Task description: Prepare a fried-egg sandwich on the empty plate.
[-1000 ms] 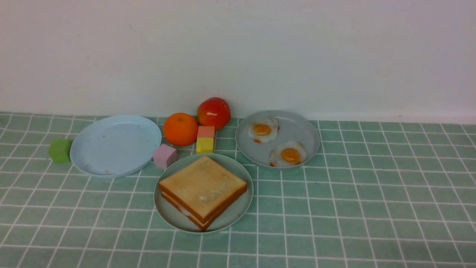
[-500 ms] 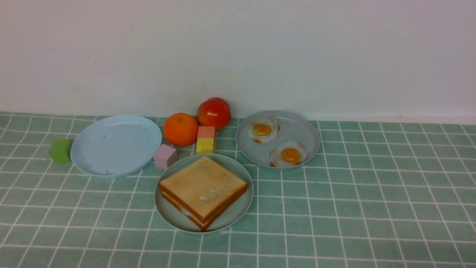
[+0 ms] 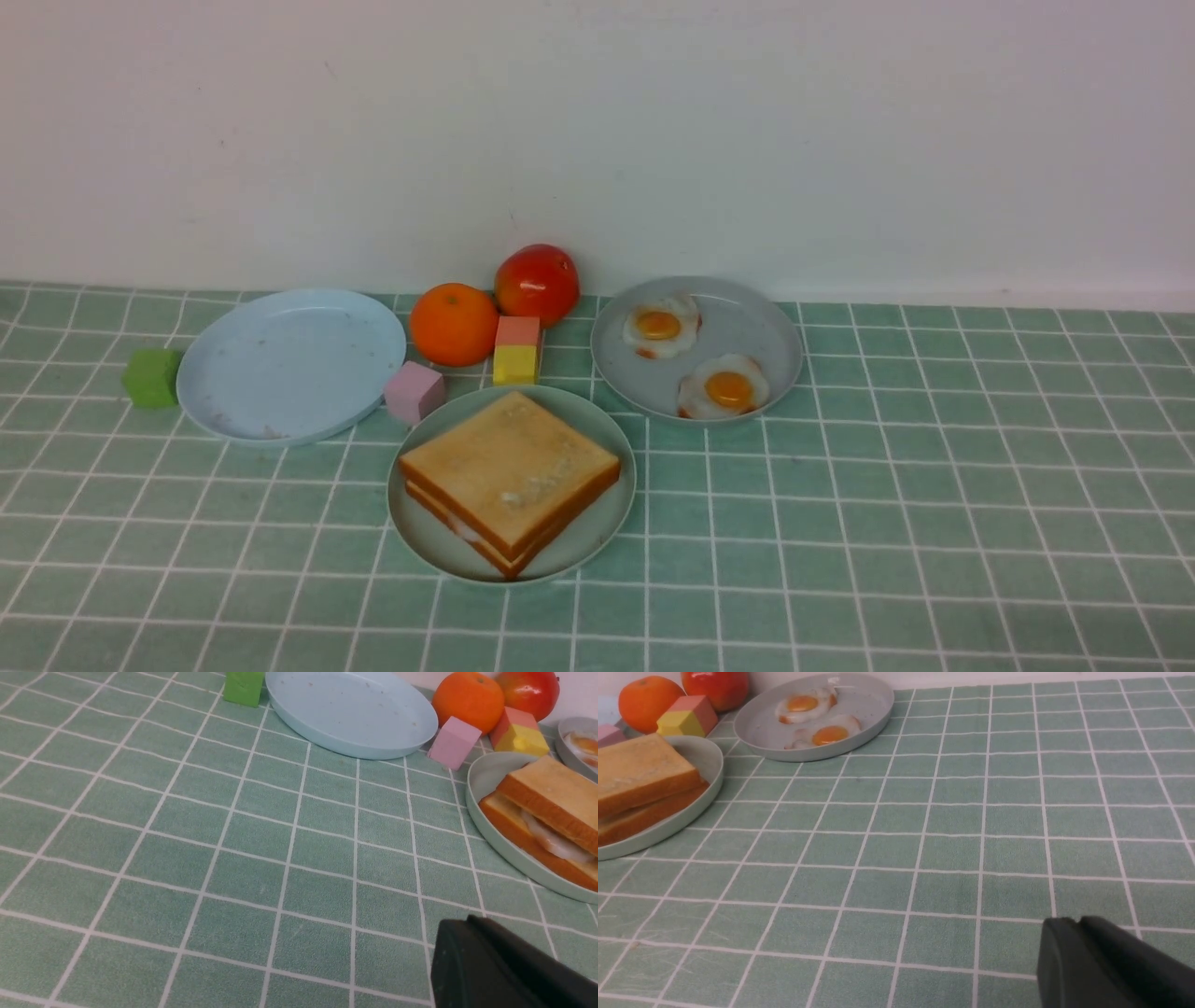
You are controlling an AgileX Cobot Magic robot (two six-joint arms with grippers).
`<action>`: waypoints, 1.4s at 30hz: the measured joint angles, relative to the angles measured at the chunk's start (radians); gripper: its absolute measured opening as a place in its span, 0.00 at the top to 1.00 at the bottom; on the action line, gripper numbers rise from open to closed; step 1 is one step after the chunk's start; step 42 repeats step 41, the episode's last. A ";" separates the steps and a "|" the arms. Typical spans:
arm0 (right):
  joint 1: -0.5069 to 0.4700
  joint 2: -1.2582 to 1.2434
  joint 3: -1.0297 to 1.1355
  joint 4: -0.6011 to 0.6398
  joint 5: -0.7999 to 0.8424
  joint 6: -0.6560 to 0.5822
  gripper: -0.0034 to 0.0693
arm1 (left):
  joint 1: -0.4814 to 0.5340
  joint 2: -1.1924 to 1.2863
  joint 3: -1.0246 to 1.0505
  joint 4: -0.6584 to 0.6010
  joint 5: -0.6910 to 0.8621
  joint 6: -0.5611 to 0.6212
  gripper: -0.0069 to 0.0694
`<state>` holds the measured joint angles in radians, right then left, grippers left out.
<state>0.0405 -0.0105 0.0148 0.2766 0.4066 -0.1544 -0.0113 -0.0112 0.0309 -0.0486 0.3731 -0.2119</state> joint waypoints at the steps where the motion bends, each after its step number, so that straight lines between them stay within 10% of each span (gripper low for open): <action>1: 0.000 0.000 0.000 0.000 0.000 0.000 0.88 | 0.000 0.000 0.000 0.000 0.000 0.000 0.93; 42: 0.000 0.000 0.000 0.000 0.000 0.000 0.81 | 0.000 0.000 0.000 0.001 -0.001 -0.001 0.89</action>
